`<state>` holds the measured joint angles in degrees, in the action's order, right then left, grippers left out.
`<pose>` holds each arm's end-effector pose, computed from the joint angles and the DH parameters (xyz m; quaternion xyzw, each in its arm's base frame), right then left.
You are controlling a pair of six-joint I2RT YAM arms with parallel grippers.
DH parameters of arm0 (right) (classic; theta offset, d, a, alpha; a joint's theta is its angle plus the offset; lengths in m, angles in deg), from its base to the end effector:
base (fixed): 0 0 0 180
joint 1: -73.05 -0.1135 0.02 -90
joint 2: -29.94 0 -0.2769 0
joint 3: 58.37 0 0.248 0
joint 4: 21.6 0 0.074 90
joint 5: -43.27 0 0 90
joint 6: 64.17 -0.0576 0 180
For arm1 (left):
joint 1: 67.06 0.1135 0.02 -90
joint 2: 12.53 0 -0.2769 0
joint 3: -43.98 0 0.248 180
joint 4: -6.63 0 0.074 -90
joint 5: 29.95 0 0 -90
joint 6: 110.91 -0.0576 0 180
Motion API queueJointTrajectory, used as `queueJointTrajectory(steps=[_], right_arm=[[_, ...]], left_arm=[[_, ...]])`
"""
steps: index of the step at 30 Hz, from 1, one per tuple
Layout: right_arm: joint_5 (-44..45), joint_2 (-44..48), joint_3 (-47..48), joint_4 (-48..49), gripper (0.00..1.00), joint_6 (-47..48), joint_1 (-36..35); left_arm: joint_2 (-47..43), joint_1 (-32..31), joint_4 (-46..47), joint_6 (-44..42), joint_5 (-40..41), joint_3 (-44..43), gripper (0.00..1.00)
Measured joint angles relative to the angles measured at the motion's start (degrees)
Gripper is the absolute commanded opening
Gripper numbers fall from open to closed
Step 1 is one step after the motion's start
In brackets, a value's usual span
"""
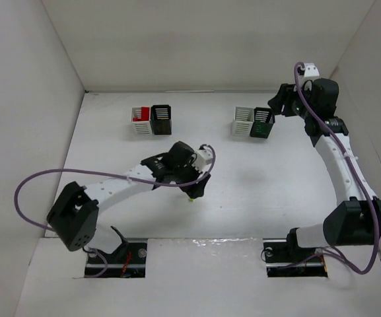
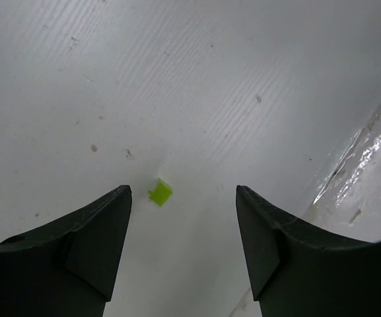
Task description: Sort the legos into containers by color
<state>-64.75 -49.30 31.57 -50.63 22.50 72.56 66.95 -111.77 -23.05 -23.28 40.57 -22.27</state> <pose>0.3341 0.0207 0.3911 -0.0718 0.8027 0.1462 0.5737 0.2031 -0.2281 0.2416 0.4228 0.8014 -0.2868 0.3111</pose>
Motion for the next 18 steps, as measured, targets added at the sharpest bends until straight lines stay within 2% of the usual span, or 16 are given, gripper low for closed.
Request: queueJointTrajectory(steps=[3,8,18], right_arm=[[-0.3,0.9,0.0,0.0,0.61,0.0,0.6],[-1.9,1.6,0.0,-0.1,0.61,-0.1,1.1],[-5.2,0.3,0.0,-1.2,0.61,-0.3,3.0]], left_arm=[[4.8,-2.3,-1.9,0.3,2.6,-2.1,0.61],[10.7,-2.4,-6.6,0.8,7.4,-4.7,0.58],[14.4,-4.2,-10.4,1.1,9.9,-5.2,0.54]])
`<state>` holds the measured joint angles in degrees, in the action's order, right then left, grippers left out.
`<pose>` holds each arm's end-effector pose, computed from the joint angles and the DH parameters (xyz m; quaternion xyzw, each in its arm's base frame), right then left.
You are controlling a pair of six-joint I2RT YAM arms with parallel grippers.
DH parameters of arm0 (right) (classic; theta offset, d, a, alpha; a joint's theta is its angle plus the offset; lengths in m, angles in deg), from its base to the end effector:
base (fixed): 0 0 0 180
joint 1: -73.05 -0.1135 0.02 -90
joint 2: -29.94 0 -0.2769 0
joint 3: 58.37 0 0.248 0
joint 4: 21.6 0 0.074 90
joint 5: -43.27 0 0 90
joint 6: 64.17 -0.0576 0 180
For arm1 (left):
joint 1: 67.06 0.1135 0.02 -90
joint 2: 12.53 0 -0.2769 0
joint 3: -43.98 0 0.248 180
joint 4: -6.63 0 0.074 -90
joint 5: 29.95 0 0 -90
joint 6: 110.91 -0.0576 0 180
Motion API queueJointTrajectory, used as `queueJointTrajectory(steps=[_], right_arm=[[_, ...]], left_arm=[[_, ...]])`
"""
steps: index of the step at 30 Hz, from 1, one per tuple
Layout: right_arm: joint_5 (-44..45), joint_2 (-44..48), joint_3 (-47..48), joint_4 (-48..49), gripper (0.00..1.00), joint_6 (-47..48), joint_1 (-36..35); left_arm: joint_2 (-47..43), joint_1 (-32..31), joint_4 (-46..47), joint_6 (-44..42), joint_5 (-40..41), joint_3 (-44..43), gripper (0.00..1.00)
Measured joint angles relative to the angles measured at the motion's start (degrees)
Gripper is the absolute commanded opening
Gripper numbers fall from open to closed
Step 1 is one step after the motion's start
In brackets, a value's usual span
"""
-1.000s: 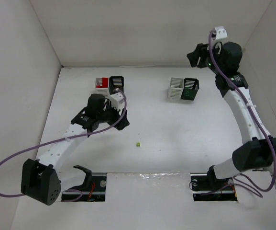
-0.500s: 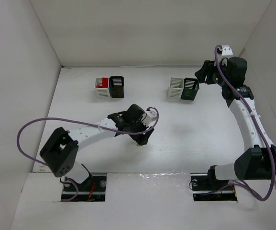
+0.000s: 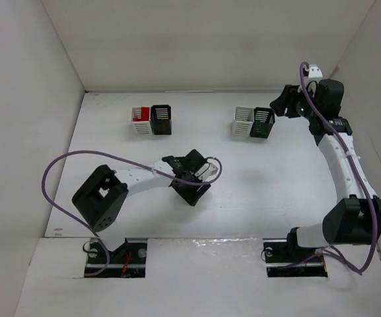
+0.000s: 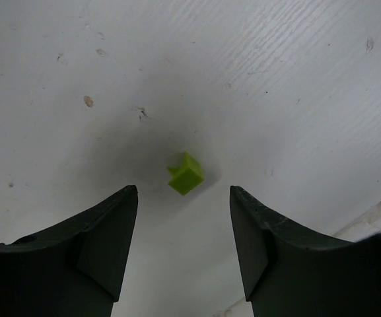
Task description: Sort the legos into containers by color
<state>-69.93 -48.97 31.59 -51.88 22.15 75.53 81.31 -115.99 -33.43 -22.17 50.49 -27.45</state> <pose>0.3307 0.0084 0.3910 -0.0734 0.8037 0.1699 0.5655 0.2085 -0.2538 0.1792 0.4285 0.8681 -0.1699 0.1842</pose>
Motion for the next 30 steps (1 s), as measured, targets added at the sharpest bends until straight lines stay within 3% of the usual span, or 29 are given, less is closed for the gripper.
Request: queueJointTrajectory(steps=[17,23,30], right_arm=[[-2.9,-2.2,0.0,-0.2,0.61,-0.2,1.2],[-3.0,-2.2,0.0,-0.2,0.59,-0.2,1.2],[-3.5,-2.5,0.0,-0.6,0.59,-0.2,1.5]], left_arm=[[5.2,-1.6,-0.5,0.0,0.3,-3.6,0.48],[5.7,-1.5,-0.5,-0.2,0.7,-4.1,0.29],[5.8,-1.6,-0.5,-0.3,0.8,-4.1,0.29]])
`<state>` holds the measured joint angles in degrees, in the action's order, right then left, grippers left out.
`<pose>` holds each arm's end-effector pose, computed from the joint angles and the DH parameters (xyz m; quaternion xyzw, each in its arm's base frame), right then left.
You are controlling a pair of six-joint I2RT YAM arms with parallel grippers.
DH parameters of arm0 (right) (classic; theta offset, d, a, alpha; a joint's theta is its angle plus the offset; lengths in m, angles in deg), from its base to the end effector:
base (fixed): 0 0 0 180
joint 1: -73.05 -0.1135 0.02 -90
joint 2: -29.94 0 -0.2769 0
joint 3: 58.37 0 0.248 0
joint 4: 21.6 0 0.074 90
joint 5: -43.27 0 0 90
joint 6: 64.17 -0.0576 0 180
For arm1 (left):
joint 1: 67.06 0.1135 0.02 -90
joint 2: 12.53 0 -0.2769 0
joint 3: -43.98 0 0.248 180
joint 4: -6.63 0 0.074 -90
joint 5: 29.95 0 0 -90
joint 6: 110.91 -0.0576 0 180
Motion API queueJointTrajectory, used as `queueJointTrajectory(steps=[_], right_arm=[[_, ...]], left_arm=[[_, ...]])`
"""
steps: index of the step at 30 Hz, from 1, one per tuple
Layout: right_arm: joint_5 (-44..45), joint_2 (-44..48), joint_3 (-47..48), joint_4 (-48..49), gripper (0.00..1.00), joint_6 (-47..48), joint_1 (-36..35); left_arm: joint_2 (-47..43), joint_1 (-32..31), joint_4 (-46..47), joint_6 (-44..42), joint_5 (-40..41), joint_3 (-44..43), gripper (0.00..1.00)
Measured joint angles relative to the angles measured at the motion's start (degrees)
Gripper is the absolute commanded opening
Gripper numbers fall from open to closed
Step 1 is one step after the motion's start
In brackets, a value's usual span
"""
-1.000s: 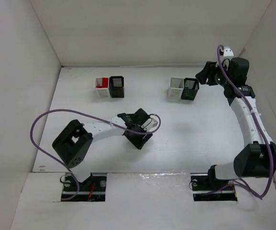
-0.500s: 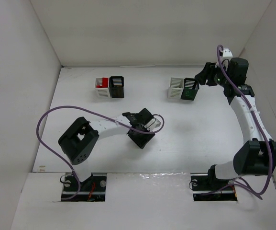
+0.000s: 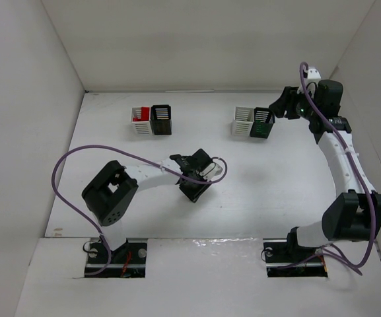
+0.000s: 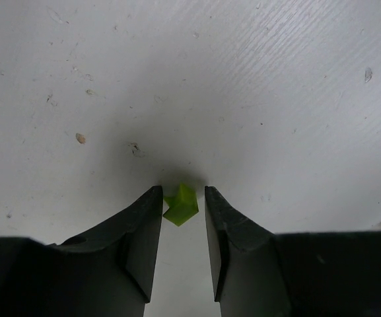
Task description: Sort the legos into containers by color
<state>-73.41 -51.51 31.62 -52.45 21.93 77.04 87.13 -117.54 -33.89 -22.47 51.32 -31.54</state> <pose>0.3411 0.0021 0.3765 -0.0726 0.8151 0.1912 0.5421 0.2152 -0.2746 0.1667 0.4418 0.8669 -0.1581 0.1683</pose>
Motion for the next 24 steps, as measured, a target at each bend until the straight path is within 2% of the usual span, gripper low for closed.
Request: queueJointTrajectory(steps=[3,8,17,24], right_arm=[[-0.3,-0.2,0.0,-0.4,0.59,0.0,0.3],[-0.8,-1.1,0.0,-0.8,0.58,0.0,0.6],[-1.7,-1.5,0.0,-1.0,0.57,0.0,0.6],[-1.8,-1.4,0.0,-1.0,0.57,-0.5,0.6]], left_arm=[[0.0,0.0,0.1,0.0,0.2,0.1,0.26],[-0.1,0.0,0.2,-0.2,0.5,0.2,0.14],[-0.1,0.0,-0.5,-0.7,0.0,-0.4,0.02],[-0.1,0.0,-1.1,-1.4,-0.3,-10.2,0.00]])
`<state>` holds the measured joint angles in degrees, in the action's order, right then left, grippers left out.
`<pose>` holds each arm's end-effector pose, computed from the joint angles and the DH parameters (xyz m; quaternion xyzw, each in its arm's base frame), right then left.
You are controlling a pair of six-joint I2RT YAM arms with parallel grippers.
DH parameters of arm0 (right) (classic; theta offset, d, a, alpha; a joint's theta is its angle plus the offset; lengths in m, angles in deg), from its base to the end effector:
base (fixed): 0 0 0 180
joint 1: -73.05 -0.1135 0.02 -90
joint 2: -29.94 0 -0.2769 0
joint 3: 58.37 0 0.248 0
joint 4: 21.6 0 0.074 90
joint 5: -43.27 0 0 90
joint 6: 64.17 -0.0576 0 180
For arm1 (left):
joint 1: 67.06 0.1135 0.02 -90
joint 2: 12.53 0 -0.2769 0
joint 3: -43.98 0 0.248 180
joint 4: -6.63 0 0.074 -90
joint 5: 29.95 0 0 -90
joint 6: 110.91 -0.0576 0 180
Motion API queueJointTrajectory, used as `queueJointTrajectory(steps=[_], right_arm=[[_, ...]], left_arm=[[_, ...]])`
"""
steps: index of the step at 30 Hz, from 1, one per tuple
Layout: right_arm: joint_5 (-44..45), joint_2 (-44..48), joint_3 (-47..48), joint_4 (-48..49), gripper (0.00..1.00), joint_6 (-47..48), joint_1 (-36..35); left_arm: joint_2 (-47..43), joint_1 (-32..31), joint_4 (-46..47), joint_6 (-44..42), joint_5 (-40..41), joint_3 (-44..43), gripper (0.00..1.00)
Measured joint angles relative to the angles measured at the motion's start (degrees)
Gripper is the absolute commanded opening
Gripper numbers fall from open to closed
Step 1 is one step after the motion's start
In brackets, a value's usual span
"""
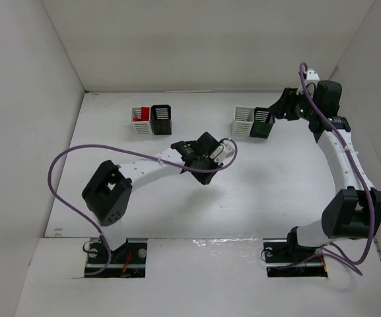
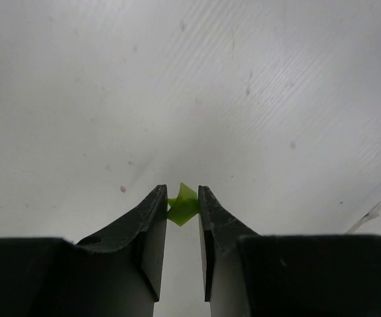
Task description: Sort the legos into containers by color
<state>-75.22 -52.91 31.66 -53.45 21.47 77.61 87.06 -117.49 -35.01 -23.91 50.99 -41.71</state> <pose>0.3459 0.0000 0.3672 -0.0690 0.8238 0.2062 0.5235 0.2357 -0.2994 0.2190 0.4489 0.8400 -0.1878 0.2400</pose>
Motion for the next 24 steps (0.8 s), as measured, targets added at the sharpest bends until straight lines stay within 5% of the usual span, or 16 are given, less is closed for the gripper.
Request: queueJointTrajectory(steps=[13,24], right_arm=[[4.1,4.3,-0.1,-0.2,0.58,-0.6,3.5],[5.6,4.5,-0.1,-1.5,0.59,-1.9,7.1]], left_arm=[[13.7,5.2,6.5,0.7,-3.9,-31.8,0.00],[29.4,7.7,11.7,4.0,-7.8,-47.5,0.00]])
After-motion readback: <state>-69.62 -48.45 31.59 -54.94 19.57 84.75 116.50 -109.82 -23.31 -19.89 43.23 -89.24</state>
